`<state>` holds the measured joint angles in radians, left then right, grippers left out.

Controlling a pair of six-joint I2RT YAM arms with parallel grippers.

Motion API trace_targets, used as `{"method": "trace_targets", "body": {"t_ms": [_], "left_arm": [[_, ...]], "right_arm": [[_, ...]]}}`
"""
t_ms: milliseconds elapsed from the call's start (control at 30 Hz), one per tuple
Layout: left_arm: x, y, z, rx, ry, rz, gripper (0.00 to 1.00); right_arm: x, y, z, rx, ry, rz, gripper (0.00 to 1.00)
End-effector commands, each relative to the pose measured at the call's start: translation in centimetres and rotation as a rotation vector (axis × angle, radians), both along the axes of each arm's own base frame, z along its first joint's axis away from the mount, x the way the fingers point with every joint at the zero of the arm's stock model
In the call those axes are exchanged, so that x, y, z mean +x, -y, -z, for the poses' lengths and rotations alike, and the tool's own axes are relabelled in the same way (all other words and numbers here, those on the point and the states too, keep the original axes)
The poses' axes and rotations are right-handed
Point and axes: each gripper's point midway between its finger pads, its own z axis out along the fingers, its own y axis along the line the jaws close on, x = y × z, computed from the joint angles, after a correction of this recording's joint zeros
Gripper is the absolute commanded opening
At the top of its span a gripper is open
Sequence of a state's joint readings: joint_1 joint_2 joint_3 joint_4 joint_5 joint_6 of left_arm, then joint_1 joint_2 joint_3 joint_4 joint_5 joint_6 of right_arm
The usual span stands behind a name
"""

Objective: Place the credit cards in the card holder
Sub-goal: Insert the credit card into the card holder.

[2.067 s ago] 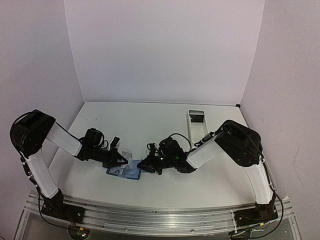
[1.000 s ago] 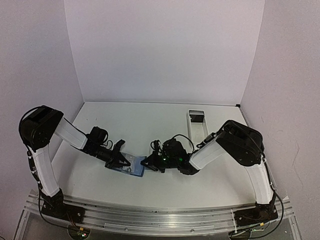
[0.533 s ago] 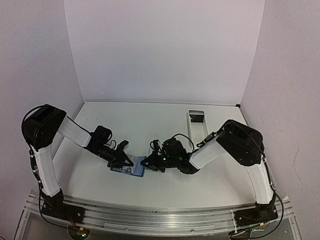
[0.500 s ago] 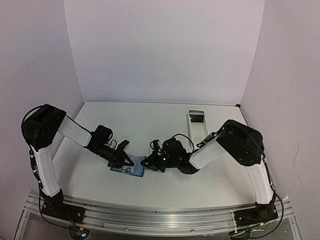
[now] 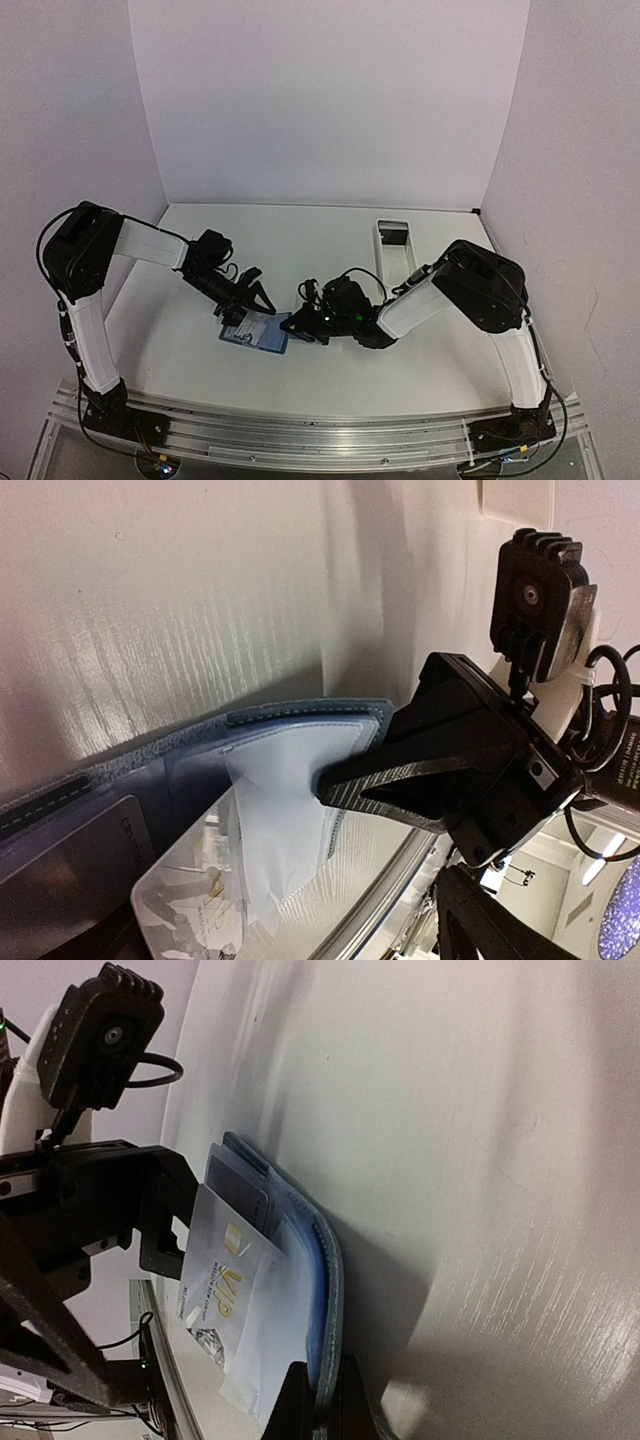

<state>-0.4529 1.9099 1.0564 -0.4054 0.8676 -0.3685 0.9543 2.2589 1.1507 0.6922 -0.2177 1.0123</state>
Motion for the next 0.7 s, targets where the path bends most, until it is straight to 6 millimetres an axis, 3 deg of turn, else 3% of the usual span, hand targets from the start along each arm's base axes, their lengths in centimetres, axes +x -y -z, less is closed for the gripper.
{"method": "trace_targets", "body": {"t_ms": [0, 100, 267, 500, 667], "left_arm": [[0.2, -2.0, 1.3, 0.165, -0.024, -0.060, 0.85], [0.4, -2.0, 1.3, 0.179, -0.015, -0.062, 0.79], [0.3, -3.1, 2.1, 0.253, -0.019, -0.078, 0.52], [0.6, -2.8, 1.8, 0.236, -0.017, -0.091, 0.45], [0.5, -3.0, 1.8, 0.236, -0.033, -0.106, 0.17]], "right_arm": [[-0.3, -0.2, 0.0, -0.030, 0.009, -0.018, 0.00], [-0.3, -0.3, -0.2, -0.026, 0.012, -0.024, 0.00], [-0.4, -0.2, -0.1, -0.028, 0.009, -0.024, 0.00], [-0.5, -0.4, -0.2, -0.021, 0.006, -0.036, 0.00], [-0.4, -0.4, -0.2, -0.021, 0.007, -0.034, 0.00]]}}
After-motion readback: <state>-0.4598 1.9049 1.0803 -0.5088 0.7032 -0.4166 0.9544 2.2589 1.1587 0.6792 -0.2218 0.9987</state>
